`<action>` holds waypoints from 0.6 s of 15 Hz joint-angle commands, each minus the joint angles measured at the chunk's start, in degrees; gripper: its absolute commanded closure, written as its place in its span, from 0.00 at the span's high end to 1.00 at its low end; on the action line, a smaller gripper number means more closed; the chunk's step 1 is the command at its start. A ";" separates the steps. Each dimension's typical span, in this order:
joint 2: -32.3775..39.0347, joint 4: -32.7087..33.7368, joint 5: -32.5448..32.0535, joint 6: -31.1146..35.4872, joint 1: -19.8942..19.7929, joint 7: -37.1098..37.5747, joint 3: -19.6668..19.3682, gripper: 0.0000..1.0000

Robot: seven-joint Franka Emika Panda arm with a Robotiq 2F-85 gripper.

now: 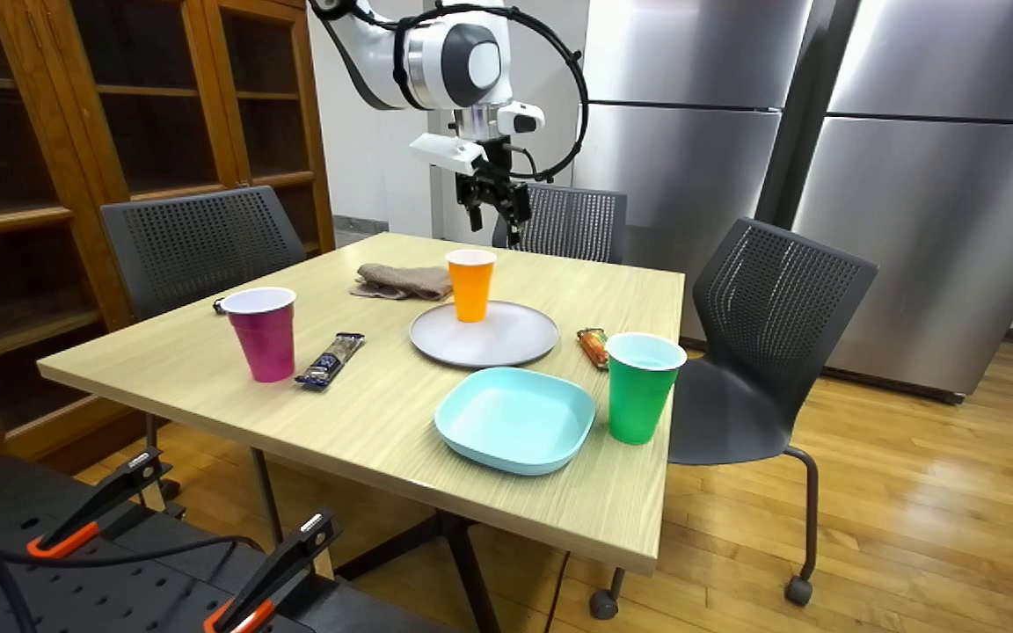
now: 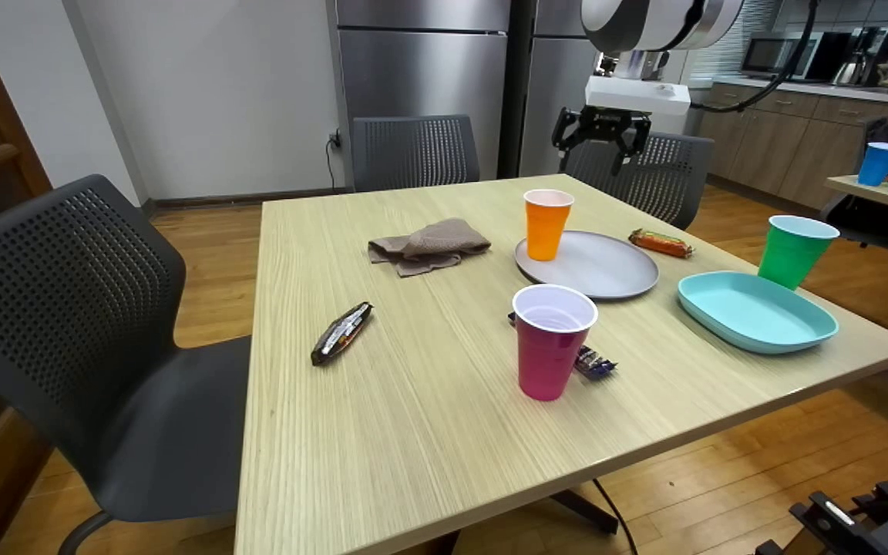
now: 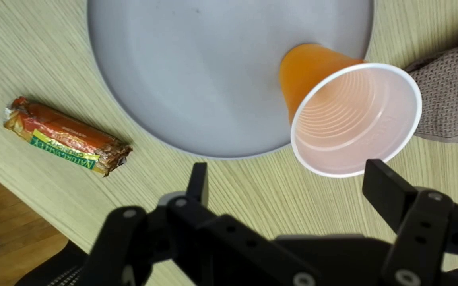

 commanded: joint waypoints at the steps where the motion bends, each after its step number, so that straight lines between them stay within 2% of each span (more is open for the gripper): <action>1: -0.03 0.08 -0.44 -0.10 -0.46 0.23 0.49 1.00; 9: -6.44 -4.18 2.12 2.19 -4.13 -3.54 1.81 1.00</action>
